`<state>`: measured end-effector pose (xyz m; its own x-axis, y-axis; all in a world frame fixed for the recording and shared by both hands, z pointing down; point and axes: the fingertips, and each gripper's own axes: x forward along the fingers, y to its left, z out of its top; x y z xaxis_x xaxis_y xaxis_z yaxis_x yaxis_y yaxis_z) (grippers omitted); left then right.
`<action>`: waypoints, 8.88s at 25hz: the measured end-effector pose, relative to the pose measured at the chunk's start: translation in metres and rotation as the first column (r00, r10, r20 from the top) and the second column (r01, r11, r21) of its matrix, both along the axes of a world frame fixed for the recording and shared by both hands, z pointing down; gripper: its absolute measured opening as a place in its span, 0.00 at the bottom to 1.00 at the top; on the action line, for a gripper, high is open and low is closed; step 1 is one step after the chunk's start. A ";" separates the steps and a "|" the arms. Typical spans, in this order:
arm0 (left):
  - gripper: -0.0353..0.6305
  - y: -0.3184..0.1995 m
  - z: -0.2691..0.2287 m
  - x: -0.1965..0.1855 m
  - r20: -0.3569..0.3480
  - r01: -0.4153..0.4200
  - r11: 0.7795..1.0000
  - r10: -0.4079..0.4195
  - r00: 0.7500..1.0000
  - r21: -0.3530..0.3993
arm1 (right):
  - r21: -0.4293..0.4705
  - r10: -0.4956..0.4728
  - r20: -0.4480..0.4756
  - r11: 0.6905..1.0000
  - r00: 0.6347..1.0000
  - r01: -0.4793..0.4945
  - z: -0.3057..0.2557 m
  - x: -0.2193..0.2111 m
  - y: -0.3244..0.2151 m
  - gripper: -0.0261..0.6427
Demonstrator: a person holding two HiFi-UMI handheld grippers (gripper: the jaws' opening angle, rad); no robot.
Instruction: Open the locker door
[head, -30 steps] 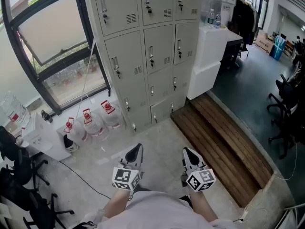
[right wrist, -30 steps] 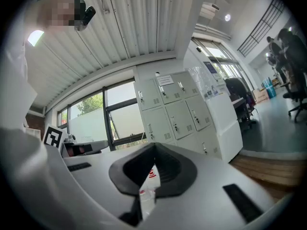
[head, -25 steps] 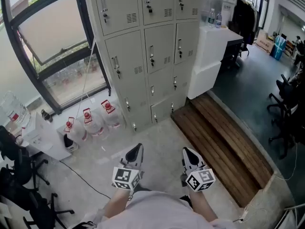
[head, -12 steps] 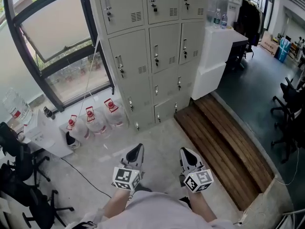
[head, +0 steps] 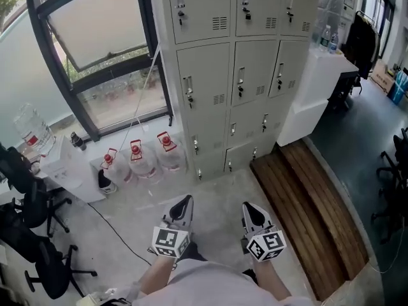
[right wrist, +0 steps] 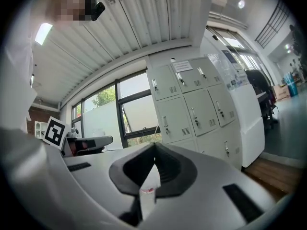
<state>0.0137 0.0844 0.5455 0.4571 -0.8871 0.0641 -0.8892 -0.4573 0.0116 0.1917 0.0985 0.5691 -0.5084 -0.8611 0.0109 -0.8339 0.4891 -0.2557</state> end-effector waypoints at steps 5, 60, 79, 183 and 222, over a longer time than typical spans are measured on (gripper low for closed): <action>0.07 -0.079 0.007 -0.045 -0.021 0.003 1.000 -0.003 1.000 0.008 | 0.014 -0.012 -0.004 1.000 1.000 0.012 0.003 -0.050 -0.076 0.06; 0.07 -0.382 -0.048 -0.207 0.061 0.097 0.992 -0.101 0.993 0.075 | 0.478 -0.169 -0.296 0.826 0.940 0.299 -0.401 -0.230 -0.496 0.42; 0.07 -0.387 -0.048 -0.220 0.039 0.099 0.992 -0.102 0.994 0.072 | 0.403 -0.198 -0.272 0.865 0.942 0.299 -0.488 -0.256 -0.551 0.42; 0.06 -0.370 -0.045 -0.011 0.029 -0.390 0.920 0.389 0.921 0.030 | 0.443 0.402 -0.180 0.848 0.898 -0.291 -0.445 0.037 -0.432 0.06; 0.07 -0.387 -0.049 -0.087 -0.031 -0.159 0.987 0.160 0.987 0.033 | 0.265 0.097 -0.118 0.962 0.988 -0.062 -0.090 -0.106 -0.397 0.06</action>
